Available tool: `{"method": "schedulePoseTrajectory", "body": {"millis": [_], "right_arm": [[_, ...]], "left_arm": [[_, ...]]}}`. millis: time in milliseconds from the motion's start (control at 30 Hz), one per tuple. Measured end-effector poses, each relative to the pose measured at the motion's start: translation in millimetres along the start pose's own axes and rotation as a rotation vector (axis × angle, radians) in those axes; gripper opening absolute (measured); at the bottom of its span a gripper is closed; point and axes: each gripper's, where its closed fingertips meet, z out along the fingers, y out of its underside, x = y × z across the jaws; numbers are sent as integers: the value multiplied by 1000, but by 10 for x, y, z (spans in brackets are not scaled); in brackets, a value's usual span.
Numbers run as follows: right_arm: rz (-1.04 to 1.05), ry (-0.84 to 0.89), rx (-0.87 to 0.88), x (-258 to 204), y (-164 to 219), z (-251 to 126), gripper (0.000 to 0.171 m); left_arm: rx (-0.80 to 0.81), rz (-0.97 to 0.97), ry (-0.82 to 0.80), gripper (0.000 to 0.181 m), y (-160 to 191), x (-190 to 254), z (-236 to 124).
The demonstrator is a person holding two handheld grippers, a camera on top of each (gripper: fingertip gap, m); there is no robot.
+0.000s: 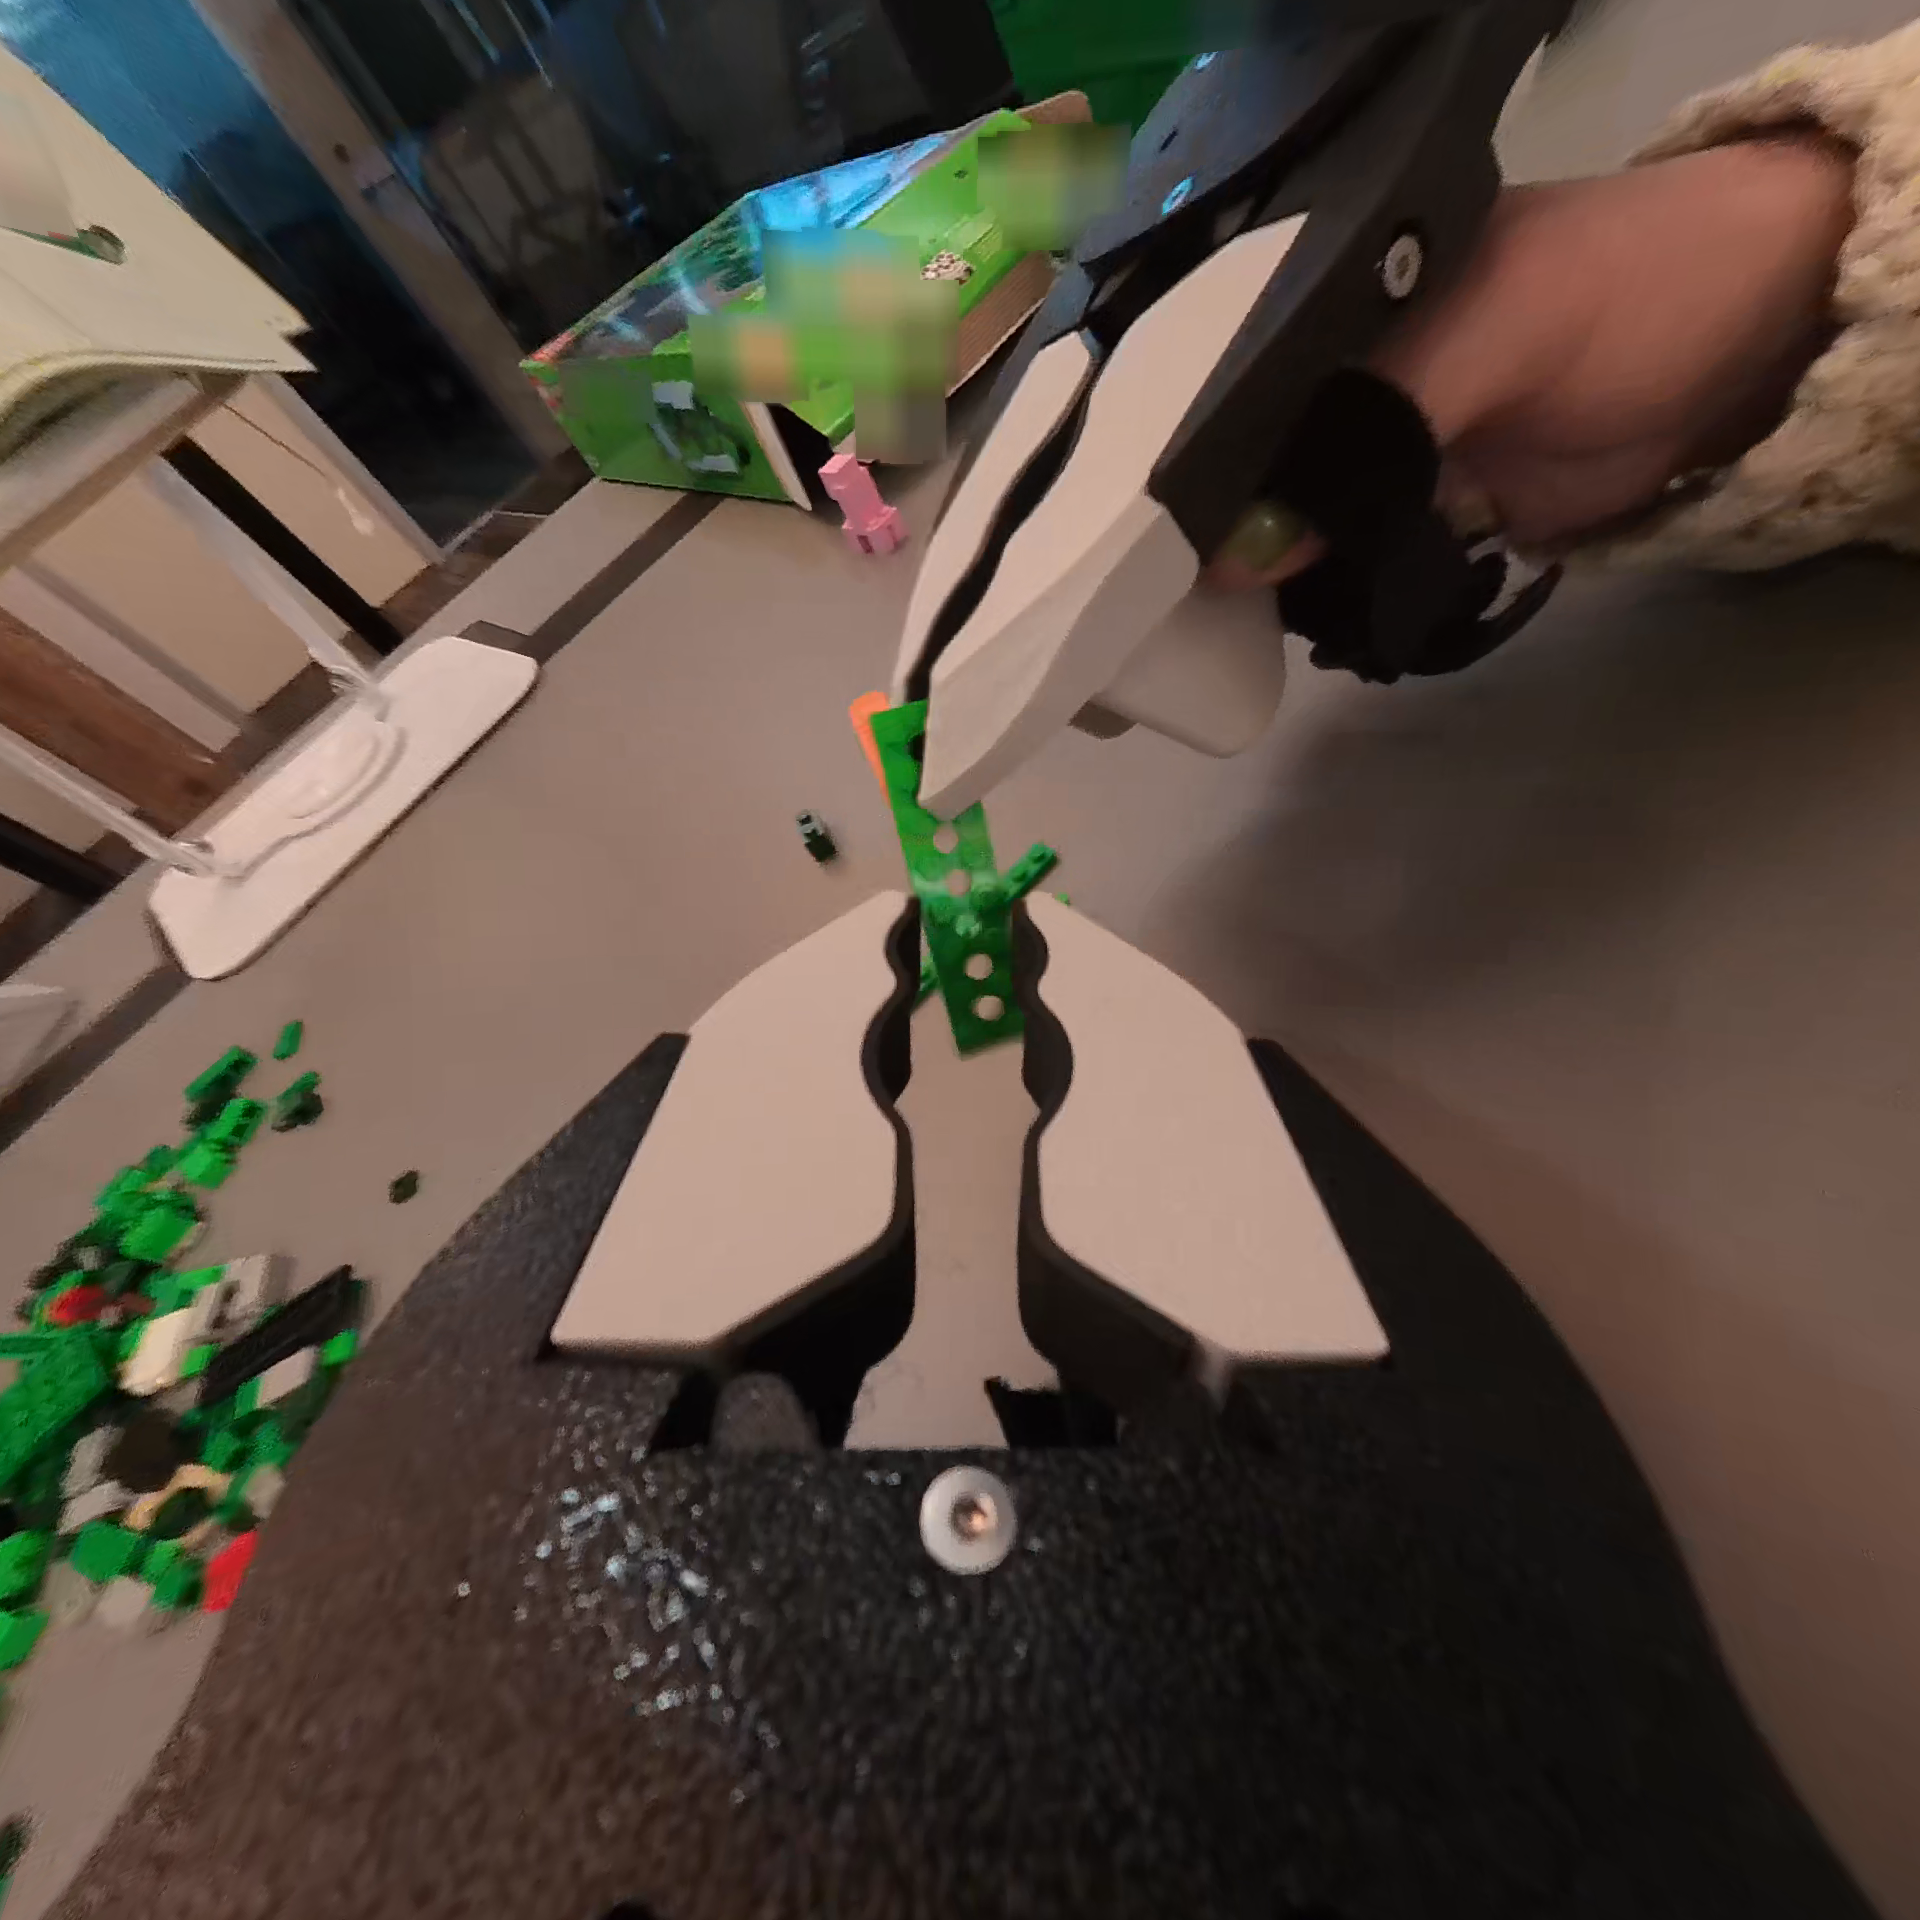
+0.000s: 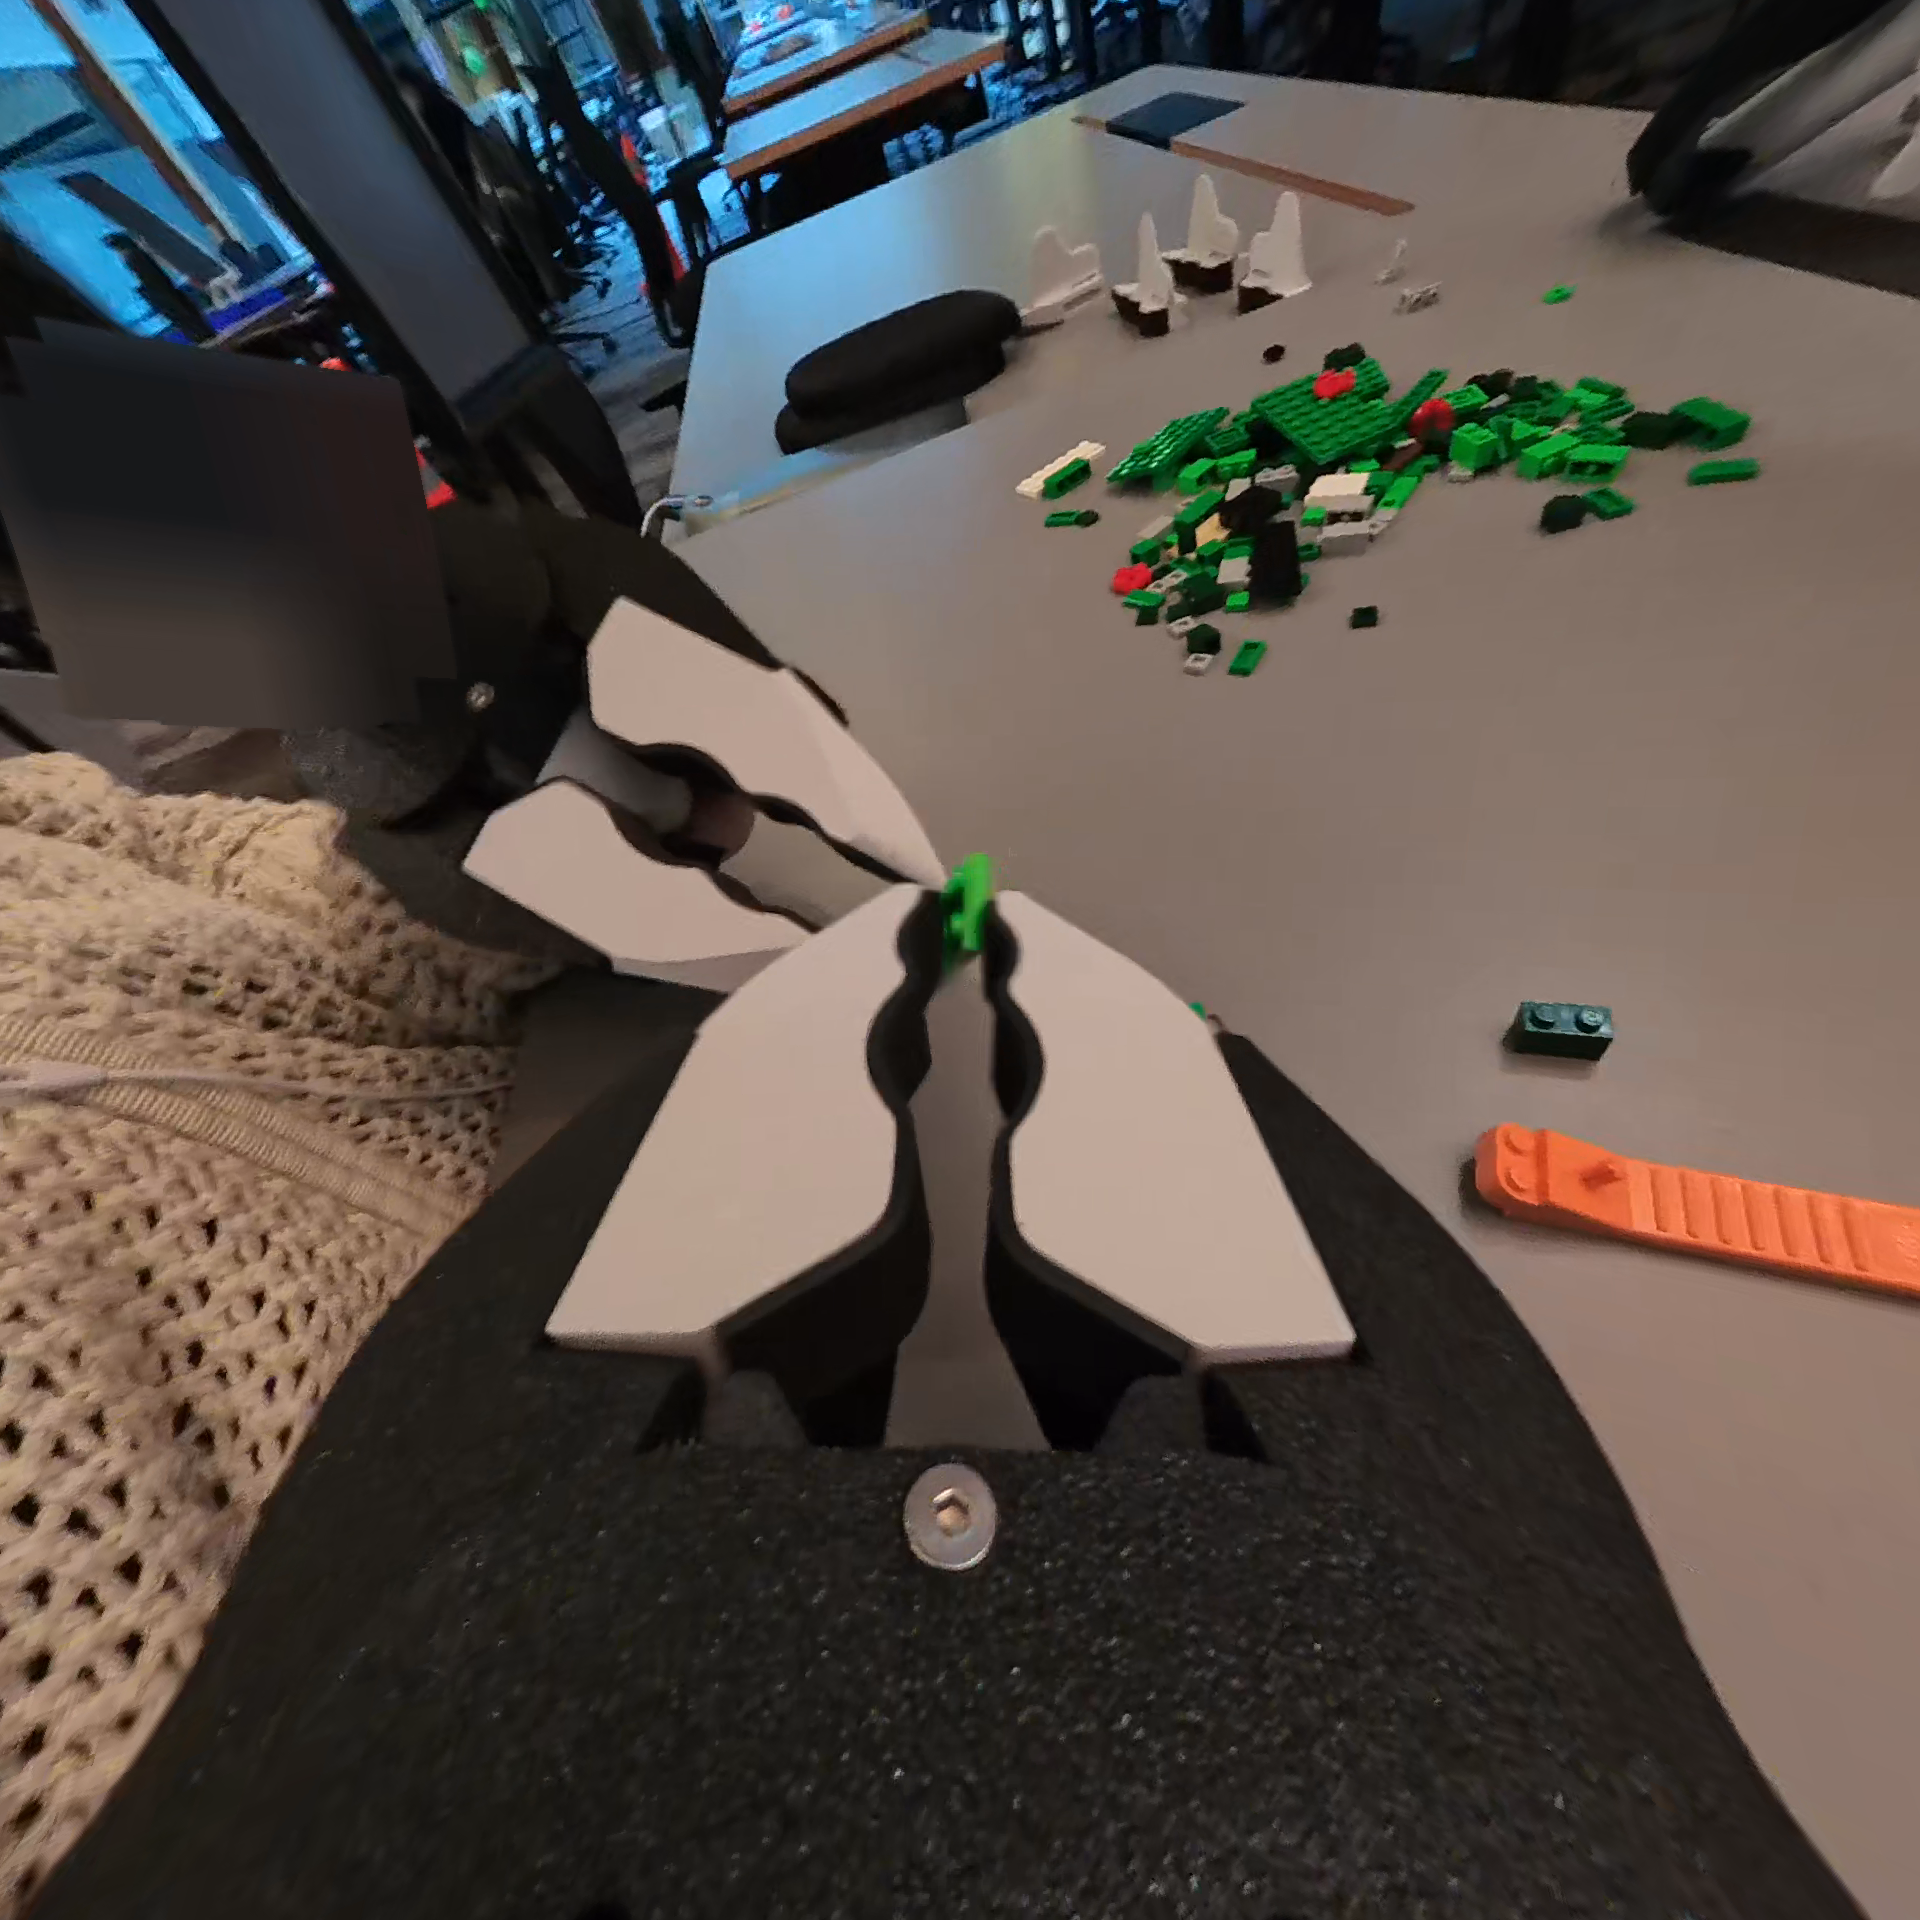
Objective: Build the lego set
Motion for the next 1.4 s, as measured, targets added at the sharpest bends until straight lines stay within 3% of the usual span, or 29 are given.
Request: {"method": "schedulePoseTrajectory", "body": {"millis": [67, 133, 233, 400, 467, 567, 667, 833, 900, 1000, 1167, 1400], "right_arm": [[-26, -48, -5, -26, 3, -36, 5], [-36, -105, -25, -66, 25, -64, 5], [0, -216, -18, -177, 24, -79, 5], [-12, -252, -39, -200, 70, -64, 6], [-114, -190, -24, -110, 61, -85, 11], [-401, -16, -211, 224, 286, -174, 24], [-607, -22, -336, 271, 504, -136, 25], [-731, -5, -491, 386, 733, 19, 21], [-753, 28, -501, 444, 731, 47, 10], [-751, 80, -408, 436, 547, 23, 9], [-872, 281, 47, 174, -212, -260, 8], [-1243, 440, 59, -119, -233, -228, 8]], "left_arm": [[23, -98, 58, 40, -30, 4, -9], [61, -225, 196, 48, -96, 68, -32], [114, -348, 399, 39, -216, 181, -66], [67, -323, 410, 6, -147, 163, 0], [57, -432, 421, 4, -135, 132, 4], [82, -672, 459, 4, -97, 51, -32], [105, -874, 519, 4, -27, 28, -53], [133, -972, 528, 4, 29, 43, -47], [165, -969, 533, 4, -15, 35, -58], [245, -986, 531, 4, -132, -2, -72], [372, -998, 443, 4, -243, -154, -49], [355, -840, 456, 4, -285, 16, -9]]}}
